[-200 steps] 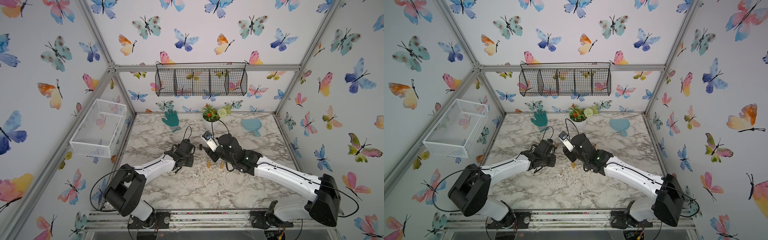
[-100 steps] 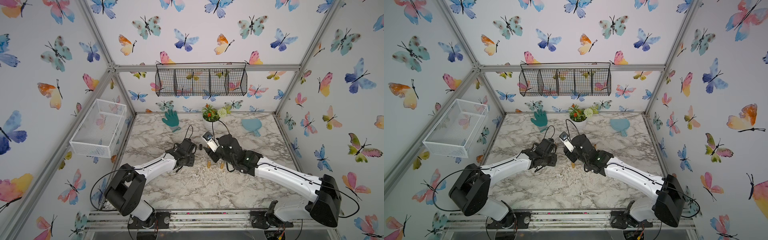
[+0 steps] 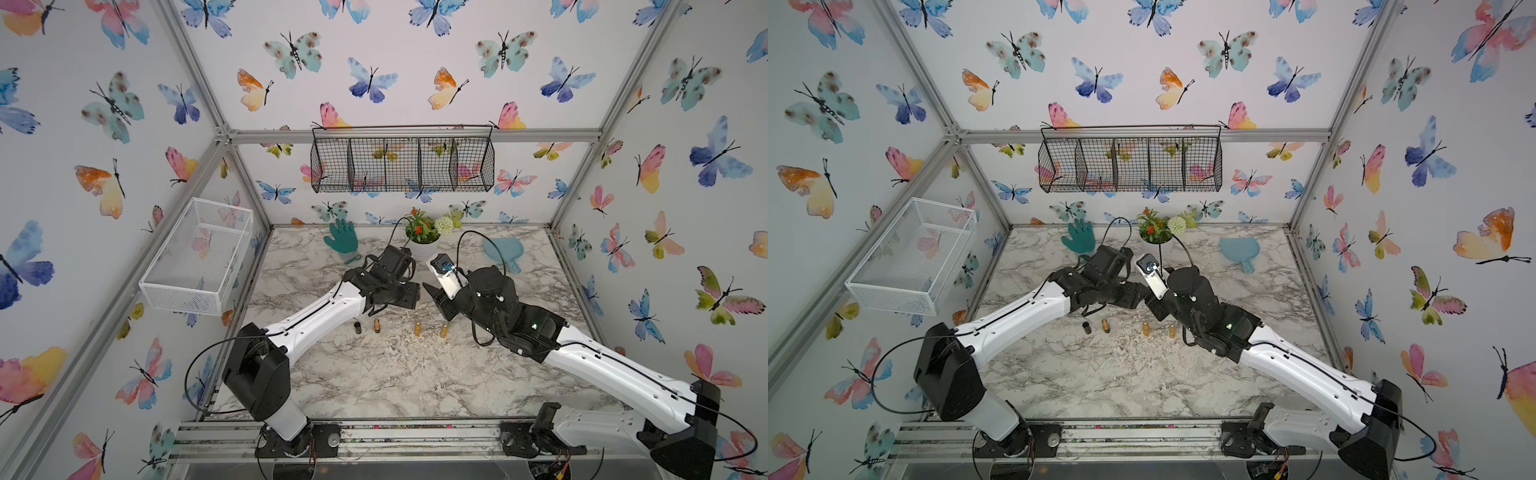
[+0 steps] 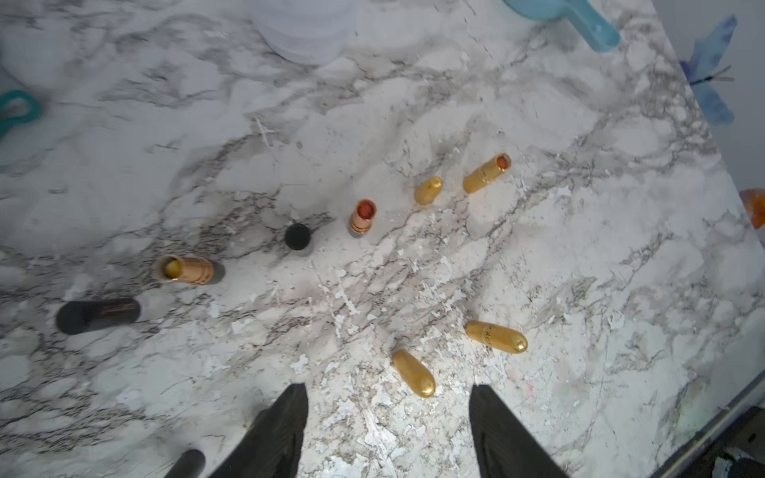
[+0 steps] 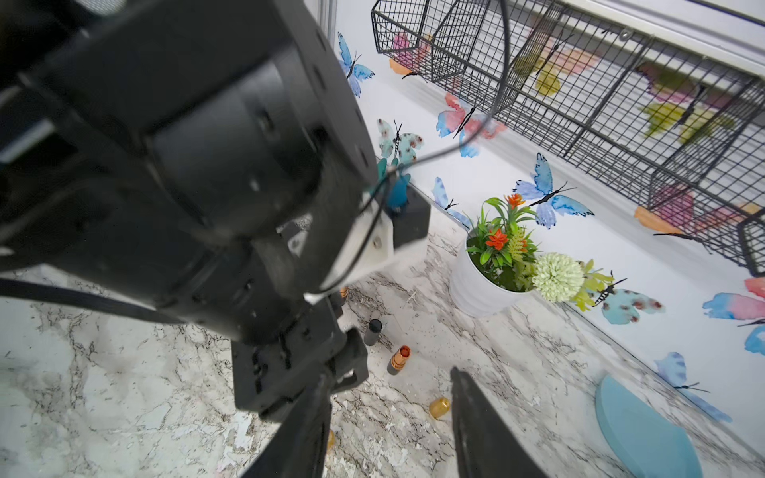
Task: Open the lipstick cap
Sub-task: Pick up the lipstick at the center of the board.
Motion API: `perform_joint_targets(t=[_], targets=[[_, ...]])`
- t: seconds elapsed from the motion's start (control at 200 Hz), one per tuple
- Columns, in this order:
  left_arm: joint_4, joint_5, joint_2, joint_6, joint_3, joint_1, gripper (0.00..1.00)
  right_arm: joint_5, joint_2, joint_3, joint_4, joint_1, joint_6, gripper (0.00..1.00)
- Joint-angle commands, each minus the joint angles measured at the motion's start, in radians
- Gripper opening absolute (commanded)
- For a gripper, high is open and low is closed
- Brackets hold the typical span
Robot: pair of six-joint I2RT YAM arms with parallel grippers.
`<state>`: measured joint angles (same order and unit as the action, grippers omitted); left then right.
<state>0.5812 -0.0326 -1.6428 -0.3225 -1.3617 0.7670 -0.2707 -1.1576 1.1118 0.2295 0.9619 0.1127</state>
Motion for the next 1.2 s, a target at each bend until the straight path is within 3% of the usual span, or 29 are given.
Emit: perform_joint_targets(t=[0.0, 0.36, 0.601, 0.911, 1.196], targets=[[0.074, -0.029, -0.08, 0.036, -0.034, 0.05, 0.63, -0.036, 0.046, 0.03, 0.053, 0.005, -0.015, 0.5], [0.121, 0.121, -0.206, 0.053, -0.083, 0.111, 0.61, -0.058, 0.091, -0.035, 0.049, 0.005, -0.038, 0.51], [0.12, 0.1, -0.271, 0.059, -0.083, 0.112, 0.49, -0.061, 0.077, -0.049, 0.042, 0.005, -0.034, 0.51], [0.117, 0.093, -0.293, 0.06, -0.086, 0.111, 0.41, -0.061, 0.062, -0.061, 0.032, 0.005, -0.034, 0.51], [0.111, 0.067, -0.304, 0.066, -0.087, 0.111, 0.25, -0.058, 0.053, -0.059, 0.027, 0.005, -0.028, 0.51]])
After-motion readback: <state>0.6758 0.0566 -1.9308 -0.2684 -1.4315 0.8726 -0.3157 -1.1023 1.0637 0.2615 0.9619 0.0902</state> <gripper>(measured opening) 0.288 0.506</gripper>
